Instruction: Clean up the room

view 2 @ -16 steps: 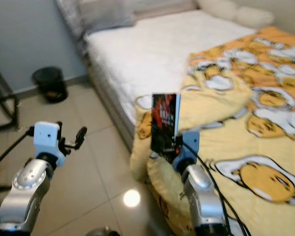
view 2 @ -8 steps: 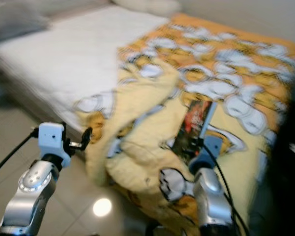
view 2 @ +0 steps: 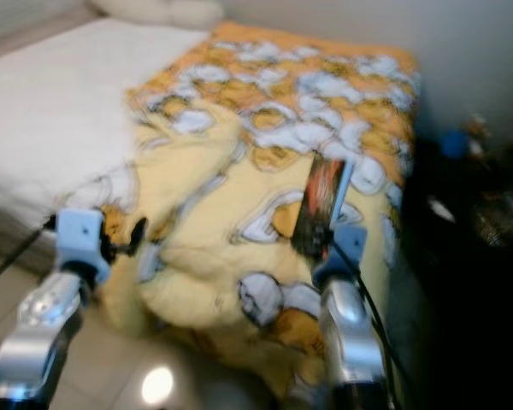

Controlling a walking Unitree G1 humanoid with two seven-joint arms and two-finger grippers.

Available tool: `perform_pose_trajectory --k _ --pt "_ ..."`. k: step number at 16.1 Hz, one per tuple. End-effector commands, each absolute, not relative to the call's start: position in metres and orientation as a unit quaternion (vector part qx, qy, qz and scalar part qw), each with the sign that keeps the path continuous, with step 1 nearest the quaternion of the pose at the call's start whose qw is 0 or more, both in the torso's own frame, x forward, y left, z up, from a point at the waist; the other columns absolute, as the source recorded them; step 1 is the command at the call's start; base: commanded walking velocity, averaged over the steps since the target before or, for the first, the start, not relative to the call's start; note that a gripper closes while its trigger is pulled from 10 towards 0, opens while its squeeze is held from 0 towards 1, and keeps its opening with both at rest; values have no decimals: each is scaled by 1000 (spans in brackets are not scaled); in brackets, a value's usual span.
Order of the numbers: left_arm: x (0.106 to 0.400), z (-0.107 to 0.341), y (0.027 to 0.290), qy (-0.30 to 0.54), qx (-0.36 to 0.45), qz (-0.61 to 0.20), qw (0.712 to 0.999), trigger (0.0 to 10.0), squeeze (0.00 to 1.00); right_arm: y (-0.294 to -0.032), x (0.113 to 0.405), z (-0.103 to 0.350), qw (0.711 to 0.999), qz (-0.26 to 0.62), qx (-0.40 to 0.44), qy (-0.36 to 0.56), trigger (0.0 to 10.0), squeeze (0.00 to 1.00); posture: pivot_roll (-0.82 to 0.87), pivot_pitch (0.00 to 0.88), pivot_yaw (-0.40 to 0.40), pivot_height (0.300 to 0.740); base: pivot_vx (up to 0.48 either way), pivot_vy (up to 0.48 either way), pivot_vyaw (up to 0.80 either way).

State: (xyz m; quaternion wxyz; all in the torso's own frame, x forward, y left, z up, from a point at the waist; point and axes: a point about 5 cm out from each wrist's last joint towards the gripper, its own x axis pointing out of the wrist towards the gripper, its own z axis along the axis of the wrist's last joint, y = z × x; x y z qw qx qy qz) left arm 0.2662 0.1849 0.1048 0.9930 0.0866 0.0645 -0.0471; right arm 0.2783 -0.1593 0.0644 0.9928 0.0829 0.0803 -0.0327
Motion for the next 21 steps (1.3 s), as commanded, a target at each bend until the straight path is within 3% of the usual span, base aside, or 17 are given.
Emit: perform_pose_trajectory --k 1,7,21 --pt "268 110 188 58 97 -45 993 10000 0 -158 281 75 994 -27 88 61 10000 0 -44 0 39 740 0 352 -800" --pt "276 112 187 62 113 -53 990 10000 0 -155 288 72 990 -33 102 89 10000 0 -58 0 46 740 0 379 -708" --pt "280 111 188 70 93 -49 992 10000 0 -159 294 77 994 -26 48 99 10000 0 -52 0 37 740 0 425 -647"
